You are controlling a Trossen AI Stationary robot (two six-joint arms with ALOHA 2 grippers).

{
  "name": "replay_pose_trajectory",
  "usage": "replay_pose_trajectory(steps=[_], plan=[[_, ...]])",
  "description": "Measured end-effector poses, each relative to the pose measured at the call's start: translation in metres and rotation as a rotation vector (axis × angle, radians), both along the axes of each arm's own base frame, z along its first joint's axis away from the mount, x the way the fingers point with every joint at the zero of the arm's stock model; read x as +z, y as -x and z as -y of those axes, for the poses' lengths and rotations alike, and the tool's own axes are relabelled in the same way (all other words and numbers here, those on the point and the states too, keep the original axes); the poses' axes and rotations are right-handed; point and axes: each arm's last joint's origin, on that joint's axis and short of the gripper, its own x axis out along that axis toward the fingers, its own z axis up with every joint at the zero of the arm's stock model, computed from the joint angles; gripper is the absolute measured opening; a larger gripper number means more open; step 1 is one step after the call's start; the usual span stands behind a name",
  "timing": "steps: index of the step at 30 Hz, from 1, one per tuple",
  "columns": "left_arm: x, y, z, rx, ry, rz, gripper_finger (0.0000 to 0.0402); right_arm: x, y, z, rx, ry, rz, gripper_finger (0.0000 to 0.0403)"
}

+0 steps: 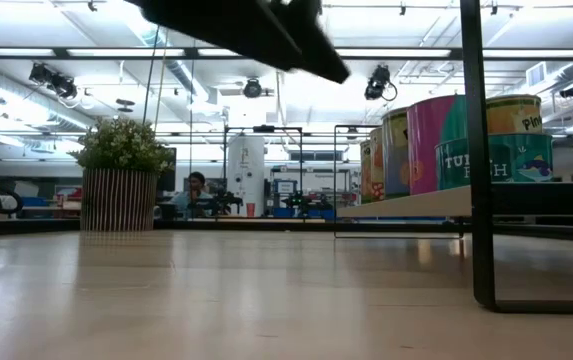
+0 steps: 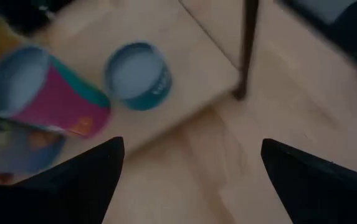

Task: Pick and place cans onto a shelf
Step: Return to Home Position

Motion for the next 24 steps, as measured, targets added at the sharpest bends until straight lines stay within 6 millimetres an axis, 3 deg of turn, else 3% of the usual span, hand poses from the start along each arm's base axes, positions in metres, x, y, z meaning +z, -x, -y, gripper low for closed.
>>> replay_pose_trajectory(steps=[5, 10, 16, 24], plan=[[-0.009, 0.025, -0.025, 0.042, 0.092, -0.027, 0.0385, -0.008, 0.014, -0.003, 0.016, -0.041, 0.018, 0.0338], [0.001, 0.056, -0.046, 0.157, 0.113, 0.069, 0.0385, -0.013, 0.038, -0.004, -0.029, -0.058, 0.078, 0.0338], [0.007, 0.088, -0.067, 0.246, 0.176, 0.170, 0.0385, -0.038, 0.056, 0.006, -0.065, -0.108, 0.146, 0.0338], [0.017, 0.131, -0.090, 0.349, 0.243, 0.308, 0.0385, -0.056, 0.078, 0.027, -0.065, -0.161, 0.209, 0.0338]])
